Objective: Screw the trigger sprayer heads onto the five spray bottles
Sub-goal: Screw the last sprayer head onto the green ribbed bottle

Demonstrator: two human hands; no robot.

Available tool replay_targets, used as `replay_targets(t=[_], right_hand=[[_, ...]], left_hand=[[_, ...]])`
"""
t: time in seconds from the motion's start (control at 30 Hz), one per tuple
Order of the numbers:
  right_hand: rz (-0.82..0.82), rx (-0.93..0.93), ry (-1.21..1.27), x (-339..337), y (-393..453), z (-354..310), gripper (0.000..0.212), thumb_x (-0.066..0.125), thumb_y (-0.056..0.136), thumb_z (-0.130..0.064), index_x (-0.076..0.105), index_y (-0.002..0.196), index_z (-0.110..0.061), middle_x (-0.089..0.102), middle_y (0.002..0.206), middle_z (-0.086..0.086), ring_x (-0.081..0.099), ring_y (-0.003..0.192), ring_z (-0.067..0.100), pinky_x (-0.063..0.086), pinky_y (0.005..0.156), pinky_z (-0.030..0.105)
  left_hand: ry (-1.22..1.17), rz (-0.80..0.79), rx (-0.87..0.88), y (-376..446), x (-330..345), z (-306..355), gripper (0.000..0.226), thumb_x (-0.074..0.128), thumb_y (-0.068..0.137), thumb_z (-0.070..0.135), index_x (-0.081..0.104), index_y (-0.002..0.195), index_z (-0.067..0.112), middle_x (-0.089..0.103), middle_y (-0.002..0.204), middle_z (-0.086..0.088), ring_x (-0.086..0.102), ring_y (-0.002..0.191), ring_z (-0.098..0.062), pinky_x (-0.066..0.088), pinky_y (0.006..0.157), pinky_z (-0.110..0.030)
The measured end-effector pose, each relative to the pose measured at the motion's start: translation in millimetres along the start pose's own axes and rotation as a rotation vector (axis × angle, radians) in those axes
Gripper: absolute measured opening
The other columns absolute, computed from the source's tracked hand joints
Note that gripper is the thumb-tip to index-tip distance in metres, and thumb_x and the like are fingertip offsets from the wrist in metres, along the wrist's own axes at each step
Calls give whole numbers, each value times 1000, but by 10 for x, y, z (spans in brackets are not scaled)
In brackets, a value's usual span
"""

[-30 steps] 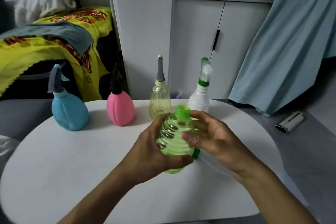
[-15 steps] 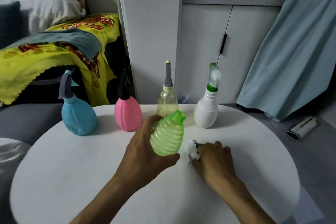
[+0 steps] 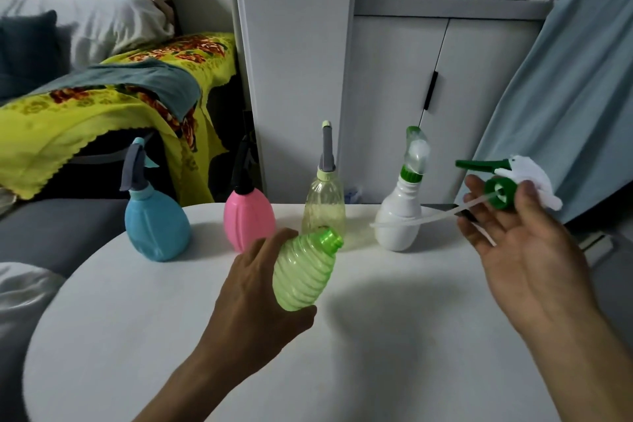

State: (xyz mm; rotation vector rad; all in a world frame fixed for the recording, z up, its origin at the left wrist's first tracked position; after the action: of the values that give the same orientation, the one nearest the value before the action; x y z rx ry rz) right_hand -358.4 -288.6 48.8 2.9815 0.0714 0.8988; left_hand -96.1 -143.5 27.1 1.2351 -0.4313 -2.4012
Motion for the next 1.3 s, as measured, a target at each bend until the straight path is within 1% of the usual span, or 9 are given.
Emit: replay_targets(t=[0.27, 0.37, 0.5, 0.6, 0.87, 1.03, 1.17, 1.23, 1.3], right_hand=[[-41, -4, -44, 177, -148, 147, 32, 52, 98, -33, 63, 126, -20, 74, 119, 6, 68, 114, 18, 48, 85, 37], [-72, 0, -66, 280, -233, 240, 28, 56, 91, -30, 67, 115, -19, 76, 115, 8, 66, 116, 24, 49, 84, 39], [-187, 21, -188, 469, -405, 467, 39, 61, 82, -29, 65, 120, -18, 78, 109, 4, 70, 106, 22, 54, 81, 39], [-274, 42, -265, 559, -506, 614, 45, 61, 82, -33, 61, 125, -19, 77, 113, 4, 70, 110, 18, 54, 82, 38], [-313, 53, -290, 621, -606, 757, 56, 64, 78, -44, 59, 130, -24, 74, 120, 3, 68, 114, 20, 55, 83, 36], [-304, 76, -268, 620, -650, 824, 53, 71, 71, -45, 68, 120, -26, 74, 119, 3, 68, 112, 22, 56, 83, 38], [-337, 44, -315, 596, -625, 784, 39, 87, 65, -39, 77, 103, -33, 78, 104, -5, 72, 96, 10, 60, 79, 29], [-316, -18, -403, 556, -579, 718, 53, 89, 67, -37, 69, 117, -31, 74, 114, -6, 70, 100, 9, 57, 74, 22], [-278, -121, -613, 543, -543, 594, 86, 87, 68, -45, 45, 141, -33, 57, 139, -5, 60, 120, 11, 54, 85, 24]], left_hand=[[8, -6, 48, 2, 46, 83, 83, 92, 53, 28, 49, 124, 35, 41, 109, 39, 56, 93, -7, 40, 81, -10], [5, -21, 68, -6, 60, 112, 83, 90, 54, 29, 51, 127, 31, 47, 112, 31, 56, 96, -5, 37, 83, -8], [1, -25, 85, -3, 53, 167, 85, 91, 55, 28, 52, 131, 24, 52, 116, 18, 57, 101, -9, 42, 85, -14], [1, -17, 93, 1, 31, 199, 86, 93, 55, 25, 53, 130, 20, 52, 117, 16, 56, 102, -10, 42, 85, -17], [1, -22, 110, -10, 8, 230, 85, 91, 56, 27, 53, 132, 18, 52, 119, 12, 56, 104, -14, 46, 86, -26], [25, 3, 114, -31, -34, 188, 89, 91, 54, 28, 47, 132, 24, 52, 121, 12, 53, 106, -13, 48, 87, -30], [55, 12, 133, -20, -100, 178, 91, 92, 54, 26, 44, 132, 27, 55, 125, 8, 56, 110, -21, 53, 89, -41], [100, -1, 145, 0, -143, 165, 91, 92, 55, 26, 46, 134, 25, 57, 129, 1, 56, 114, -25, 55, 89, -48], [155, -25, 162, 23, -183, 154, 90, 91, 57, 28, 48, 136, 23, 56, 130, 1, 54, 116, -25, 54, 89, -49]])
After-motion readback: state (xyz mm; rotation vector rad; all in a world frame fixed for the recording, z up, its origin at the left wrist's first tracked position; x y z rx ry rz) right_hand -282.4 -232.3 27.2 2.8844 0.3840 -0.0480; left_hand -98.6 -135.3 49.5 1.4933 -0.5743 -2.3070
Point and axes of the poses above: each hand's wrist, its own y-axis towards the middle knuckle, its own x-axis out of the palm, z = x × y, the point moved 6 cm from there along y, towards the middle knuckle
